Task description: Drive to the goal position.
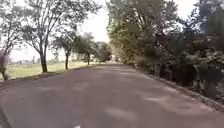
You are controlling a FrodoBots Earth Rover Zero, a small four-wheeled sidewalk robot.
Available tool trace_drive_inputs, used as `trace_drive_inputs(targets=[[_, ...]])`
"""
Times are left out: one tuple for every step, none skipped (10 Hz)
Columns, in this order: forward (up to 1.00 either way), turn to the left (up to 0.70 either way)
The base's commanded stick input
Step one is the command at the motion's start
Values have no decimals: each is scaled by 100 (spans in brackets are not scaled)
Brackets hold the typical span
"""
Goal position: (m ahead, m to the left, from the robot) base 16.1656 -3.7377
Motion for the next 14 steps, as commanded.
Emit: trace_drive_inputs(targets=[[100,-6],[100,-6],[100,-6],[100,-6],[100,-7],[100,-10],[100,-11],[100,-11],[100,-12],[100,-12],[100,-12],[100,-12],[100,-12],[100,-12]])
